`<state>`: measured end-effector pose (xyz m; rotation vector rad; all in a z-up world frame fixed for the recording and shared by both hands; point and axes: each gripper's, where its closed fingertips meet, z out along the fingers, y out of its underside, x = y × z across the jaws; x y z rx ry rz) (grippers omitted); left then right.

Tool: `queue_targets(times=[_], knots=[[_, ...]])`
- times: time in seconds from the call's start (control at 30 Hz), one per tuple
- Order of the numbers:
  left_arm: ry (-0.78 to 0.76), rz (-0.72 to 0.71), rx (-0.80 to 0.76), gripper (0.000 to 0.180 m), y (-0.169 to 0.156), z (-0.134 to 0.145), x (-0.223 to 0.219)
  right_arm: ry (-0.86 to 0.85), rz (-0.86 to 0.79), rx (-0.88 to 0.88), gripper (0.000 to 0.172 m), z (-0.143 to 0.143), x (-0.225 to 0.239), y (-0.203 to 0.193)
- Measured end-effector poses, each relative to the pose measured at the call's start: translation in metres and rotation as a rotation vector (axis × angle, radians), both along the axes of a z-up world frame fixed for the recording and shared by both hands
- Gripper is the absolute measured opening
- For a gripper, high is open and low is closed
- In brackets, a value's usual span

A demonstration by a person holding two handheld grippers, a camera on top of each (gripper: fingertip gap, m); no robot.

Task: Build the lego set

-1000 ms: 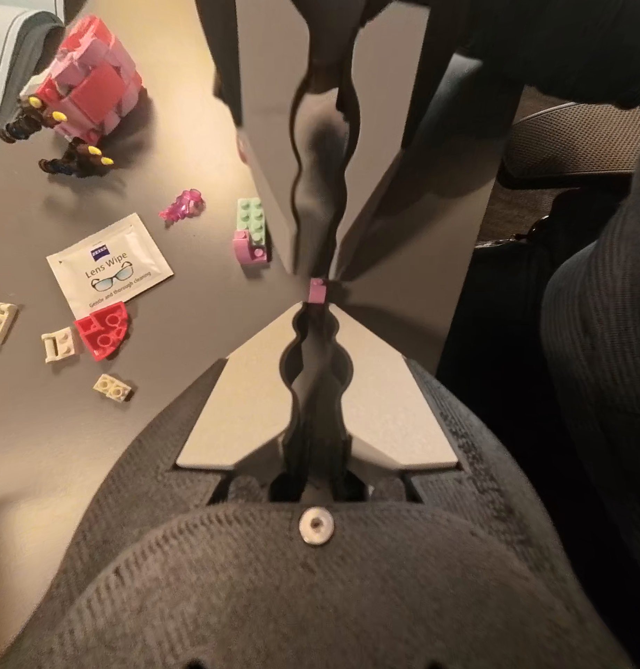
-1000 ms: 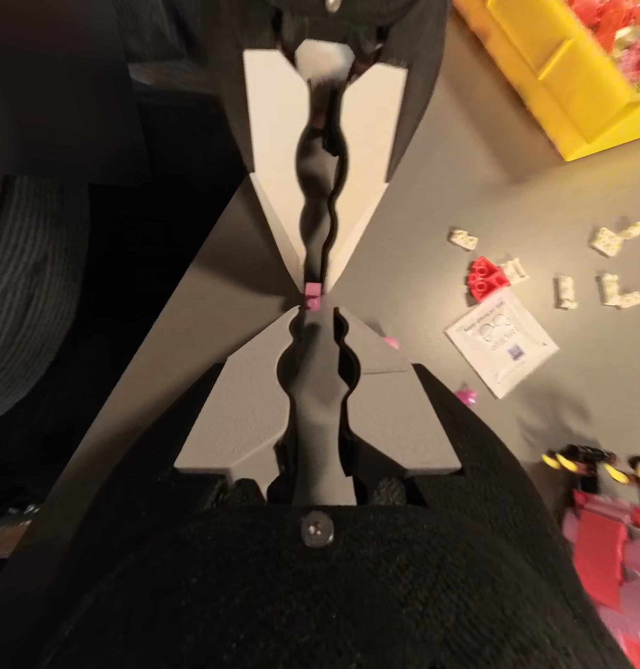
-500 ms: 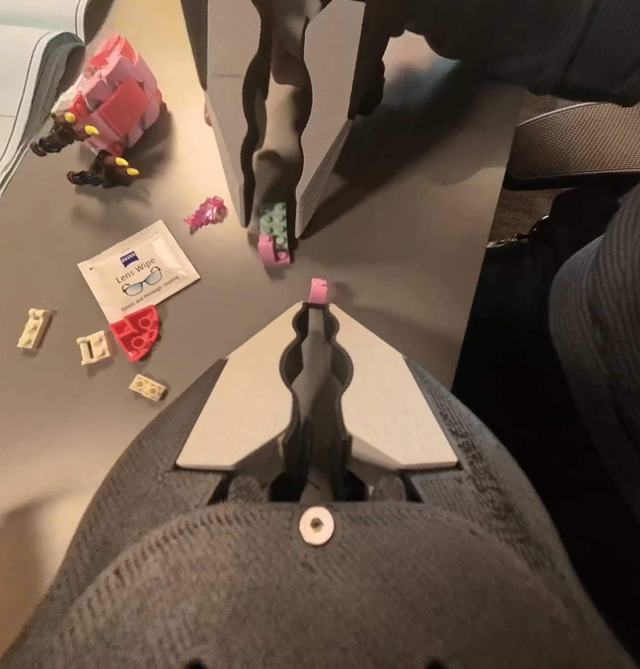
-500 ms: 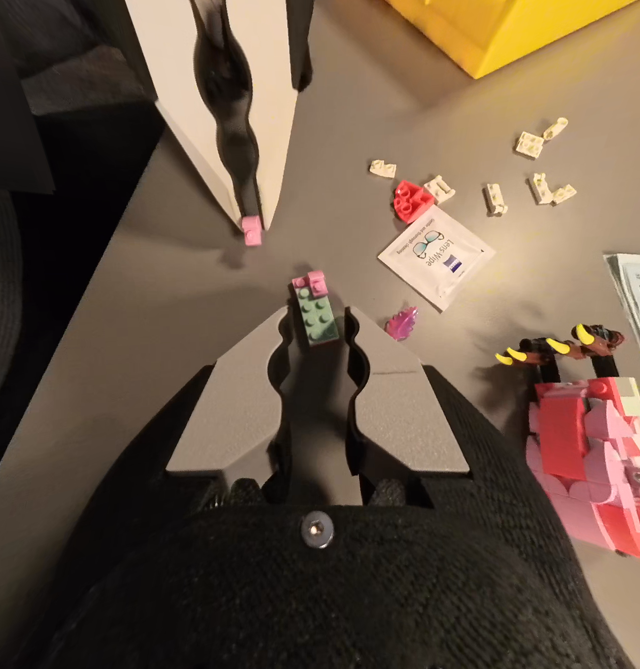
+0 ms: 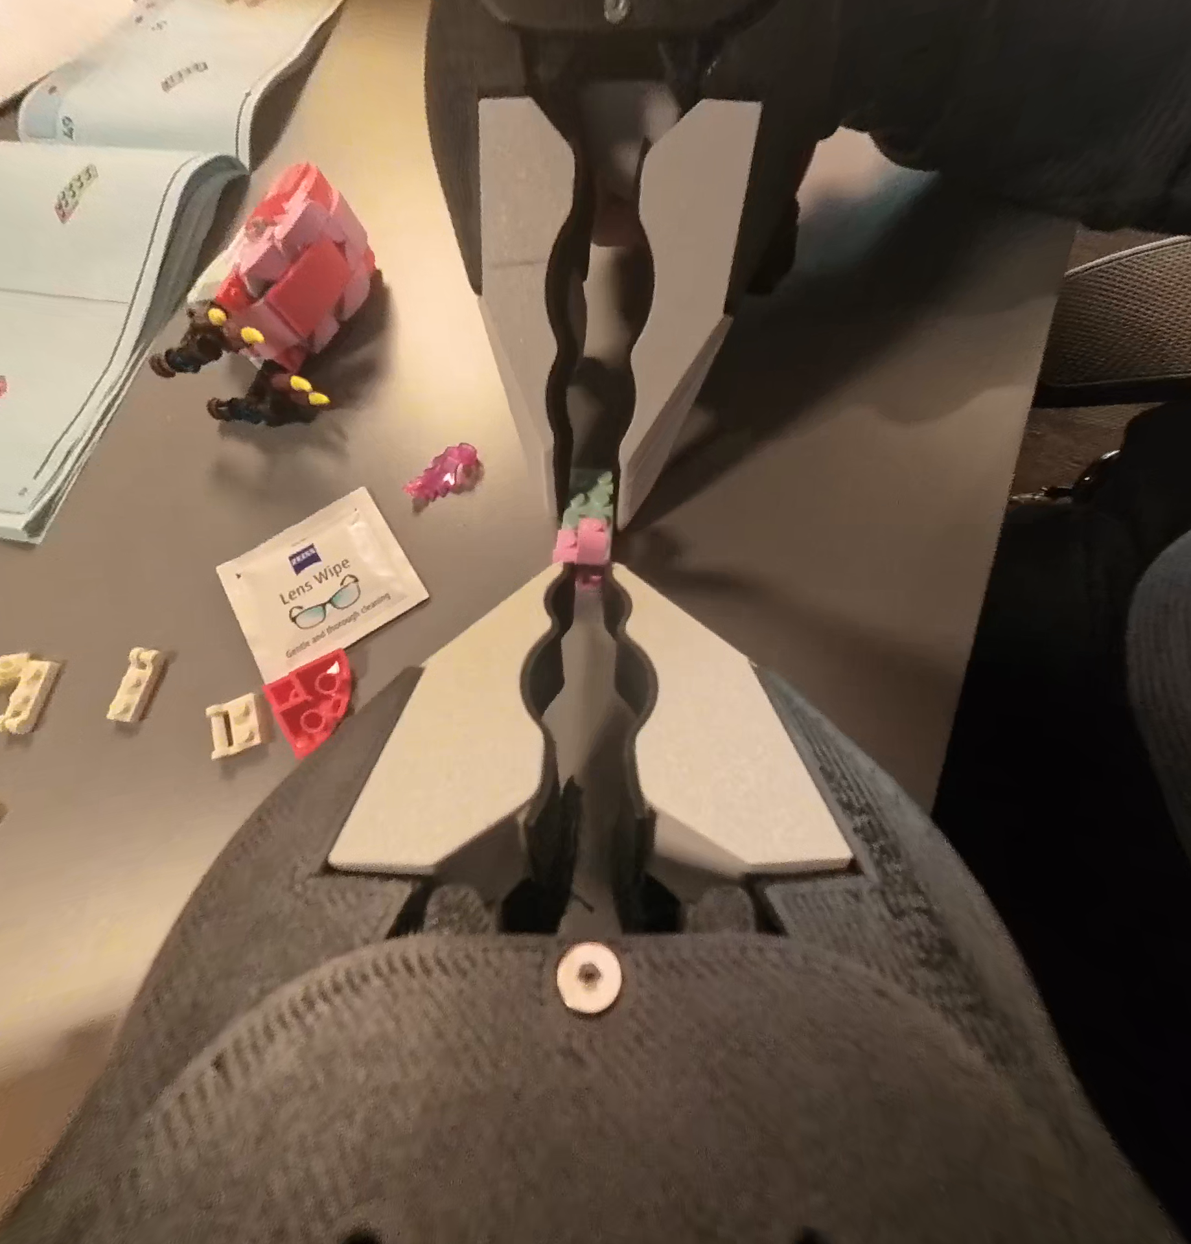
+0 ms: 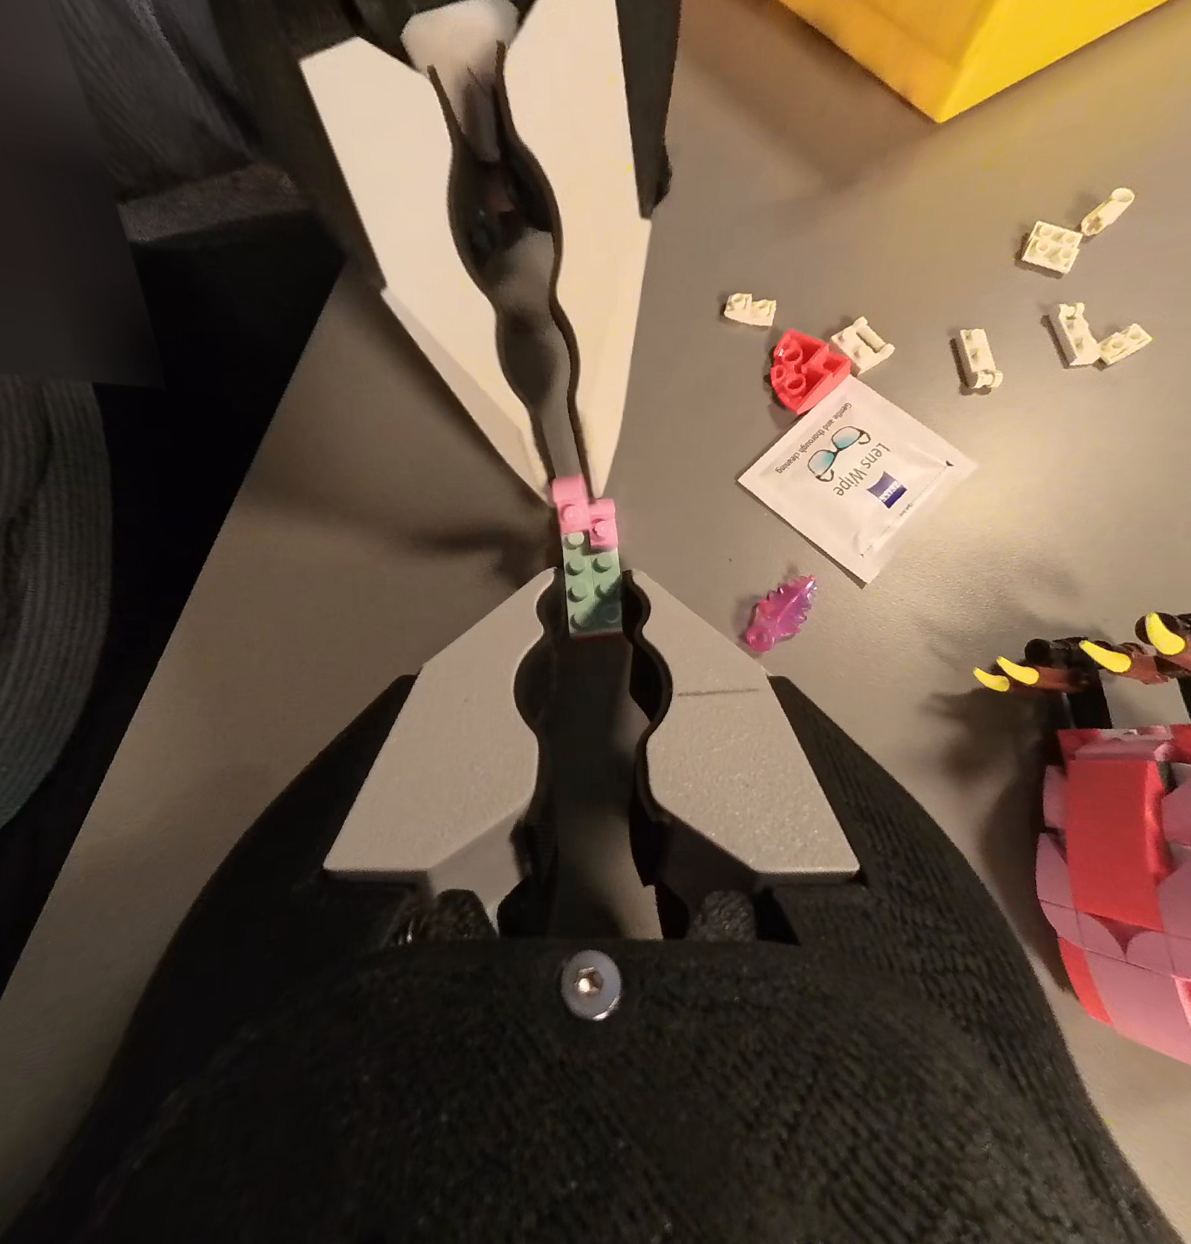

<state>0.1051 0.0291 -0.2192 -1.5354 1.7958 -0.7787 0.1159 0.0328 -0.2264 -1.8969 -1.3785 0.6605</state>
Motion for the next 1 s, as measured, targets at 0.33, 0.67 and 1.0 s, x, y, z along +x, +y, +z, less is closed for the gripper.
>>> queue_targets(times=[0.33,0.67,1.0], knots=[[0.100,0.027,-0.019,0.007,-0.001,-0.007,-0.004,0.004,0.000,-0.012,0.014,0.000,-0.001,-0.001],[0.095,0.056,-0.047,0.016,0.000,-0.007,-0.003,0.013,-0.001,-0.030,0.014,0.000,-0.001,-0.001],[0.015,0.079,0.040,0.035,0.000,0.000,-0.008,0.035,-0.029,-0.074,0.014,0.001,-0.001,0.001]])
